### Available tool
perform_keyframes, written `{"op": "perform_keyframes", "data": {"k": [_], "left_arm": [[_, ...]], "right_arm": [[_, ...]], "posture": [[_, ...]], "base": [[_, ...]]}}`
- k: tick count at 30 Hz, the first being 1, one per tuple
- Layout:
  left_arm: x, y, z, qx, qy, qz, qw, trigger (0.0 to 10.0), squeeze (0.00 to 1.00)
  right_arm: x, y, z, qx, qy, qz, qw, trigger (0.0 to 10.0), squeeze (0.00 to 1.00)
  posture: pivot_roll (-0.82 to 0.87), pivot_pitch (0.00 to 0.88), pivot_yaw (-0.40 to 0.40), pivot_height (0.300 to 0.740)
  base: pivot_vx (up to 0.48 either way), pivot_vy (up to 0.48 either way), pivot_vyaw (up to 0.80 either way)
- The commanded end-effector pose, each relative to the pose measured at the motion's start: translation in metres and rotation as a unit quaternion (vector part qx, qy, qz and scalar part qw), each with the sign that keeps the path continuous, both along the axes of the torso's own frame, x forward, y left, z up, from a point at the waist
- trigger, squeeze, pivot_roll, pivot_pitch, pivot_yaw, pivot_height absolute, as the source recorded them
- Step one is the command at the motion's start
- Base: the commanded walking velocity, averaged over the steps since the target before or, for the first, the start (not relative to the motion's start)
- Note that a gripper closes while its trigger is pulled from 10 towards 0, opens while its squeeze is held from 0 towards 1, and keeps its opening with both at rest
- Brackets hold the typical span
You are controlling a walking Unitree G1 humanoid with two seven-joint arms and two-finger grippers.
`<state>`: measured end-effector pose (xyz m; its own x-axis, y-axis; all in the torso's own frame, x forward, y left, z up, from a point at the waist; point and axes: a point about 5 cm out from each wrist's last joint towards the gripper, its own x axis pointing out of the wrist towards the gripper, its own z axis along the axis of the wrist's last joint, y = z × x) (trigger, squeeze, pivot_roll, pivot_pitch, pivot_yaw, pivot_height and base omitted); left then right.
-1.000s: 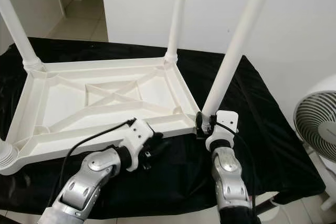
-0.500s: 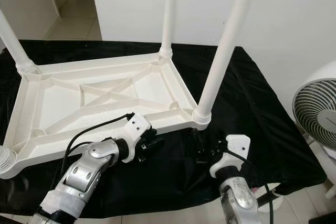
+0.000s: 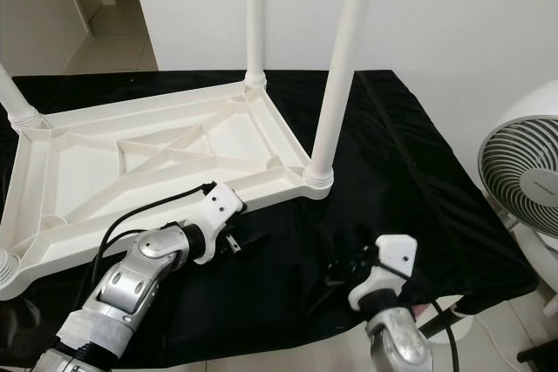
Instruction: Building children table
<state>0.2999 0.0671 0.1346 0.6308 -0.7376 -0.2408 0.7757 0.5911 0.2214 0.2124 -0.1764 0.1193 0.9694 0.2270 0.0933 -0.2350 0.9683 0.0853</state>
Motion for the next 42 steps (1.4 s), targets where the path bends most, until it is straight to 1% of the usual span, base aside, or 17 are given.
{"op": "perform_keyframes", "data": {"k": [1, 2, 3, 5, 9, 15, 17, 18, 19, 21, 29, 30, 35, 37, 38, 40, 42], "left_arm": [[0.005, 0.008, 0.008, 0.0, -0.027, 0.023, 0.999, 10.0, 0.0], [0.004, 0.007, 0.017, -0.039, -0.023, 0.02, 0.999, 10.0, 0.0], [0.004, 0.007, 0.017, -0.039, -0.023, 0.02, 0.999, 10.0, 0.0], [-0.002, 0.004, 0.029, -0.065, -0.042, -0.018, 0.997, 10.0, 0.0], [-0.001, 0.004, 0.034, -0.082, -0.047, -0.024, 0.995, 10.0, 0.0], [0.002, 0.005, 0.032, -0.079, -0.046, -0.02, 0.996, 10.0, 0.0], [0.003, 0.006, 0.03, -0.068, -0.048, -0.017, 0.996, 10.0, 0.0], [0.01, 0.008, 0.017, -0.036, -0.037, 0.007, 0.999, 10.0, 0.0], [0.01, 0.008, 0.017, -0.036, -0.037, 0.007, 0.999, 10.0, 0.0], [0.016, 0.011, 0.007, -0.014, -0.028, 0.033, 0.999, 10.0, 0.0], [0.03, 0.017, -0.005, -0.006, -0.005, 0.1, 0.995, 10.0, 0.0], [0.037, 0.02, -0.005, -0.005, -0.004, 0.126, 0.992, 10.0, 0.0], [0.043, 0.023, -0.004, 0.003, -0.002, 0.15, 0.989, 10.0, 0.0], [0.048, 0.029, -0.007, 0.031, 0.003, 0.18, 0.983, 10.0, 0.0], [0.048, 0.029, -0.007, 0.031, 0.003, 0.18, 0.983, 10.0, 0.0], [0.052, 0.041, -0.014, 0.056, 0.016, 0.221, 0.974, 10.0, 0.0], [0.051, 0.047, -0.019, 0.057, 0.033, 0.238, 0.969, 10.0, 0.0]], "right_arm": [[-0.002, 0.001, -0.002, 0.001, 0.008, 0.009, 1.0, 10.0, 0.0], [-0.006, 0.0, -0.005, -0.006, 0.014, 0.014, 1.0, 10.0, 0.0], [-0.006, 0.0, -0.005, -0.006, 0.014, 0.014, 1.0, 10.0, 0.0], [-0.007, 0.0, -0.007, -0.011, 0.019, 0.022, 1.0, 10.0, 0.0], [-0.003, -0.001, -0.007, -0.016, 0.019, 0.024, 0.999, 10.0, 0.0], [0.002, 0.002, -0.005, -0.017, 0.013, 0.033, 0.999, 10.0, 0.0], [0.002, 0.002, -0.005, -0.018, 0.013, 0.034, 0.999, 10.0, 0.0], [0.006, 0.009, 0.0, -0.014, 0.004, 0.052, 0.999, 10.0, 0.0], [0.006, 0.009, 0.0, -0.014, 0.004, 0.052, 0.999, 10.0, 0.0], [0.007, 0.015, 0.003, -0.011, 0.001, 0.068, 0.998, 10.0, 0.0], [0.012, 0.021, 0.005, -0.002, -0.005, 0.071, 0.997, 10.0, 0.0], [0.017, 0.026, 0.008, 0.001, -0.011, 0.075, 0.997, 10.0, 0.0], [0.021, 0.029, 0.01, 0.001, -0.016, 0.08, 0.997, 10.0, 0.0], [0.023, 0.029, 0.01, -0.004, -0.017, 0.081, 0.997, 10.0, 0.0], [0.023, 0.029, 0.01, -0.004, -0.017, 0.081, 0.997, 10.0, 0.0], [0.024, 0.029, 0.009, -0.008, -0.016, 0.081, 0.997, 10.0, 0.0], [0.025, 0.028, 0.009, -0.01, -0.016, 0.079, 0.997, 10.0, 0.0]], "posture": [[-0.06, 0.053, 0.029, 0.74], [-0.06, 0.055, 0.028, 0.74], [-0.06, 0.055, 0.028, 0.74], [-0.06, 0.055, 0.028, 0.74], [-0.06, 0.054, 0.017, 0.74], [-0.06, 0.054, 0.014, 0.74], [-0.05, 0.054, 0.011, 0.74], [-0.05, 0.052, 0.005, 0.74], [-0.05, 0.052, 0.005, 0.74], [-0.05, 0.052, 0.002, 0.74], [-0.05, 0.046, -0.006, 0.74], [-0.05, 0.041, -0.012, 0.74], [-0.05, 0.041, -0.009, 0.74], [-0.04, 0.04, -0.006, 0.74], [-0.04, 0.04, -0.006, 0.74], [-0.04, 0.04, -0.004, 0.74], [-0.04, 0.039, -0.001, 0.74]], "base": [[0.0, 0.0, 0.0], [0.0, 0.0, 0.0], [0.0, 0.0, 0.0], [0.0, 0.0, 0.0], [0.0, 0.0, 0.0], [0.0, 0.0, 0.0], [0.0, 0.0, 0.0], [0.0, 0.0, 0.0], [0.0, 0.0, 0.0], [0.0, 0.0, 0.0], [0.0, 0.0, 0.0], [0.0, 0.0, 0.0], [0.0, 0.0, 0.0], [0.0, 0.0, 0.0], [0.0, 0.0, 0.0], [0.0, 0.0, 0.0], [0.0, 0.0, 0.0]]}}
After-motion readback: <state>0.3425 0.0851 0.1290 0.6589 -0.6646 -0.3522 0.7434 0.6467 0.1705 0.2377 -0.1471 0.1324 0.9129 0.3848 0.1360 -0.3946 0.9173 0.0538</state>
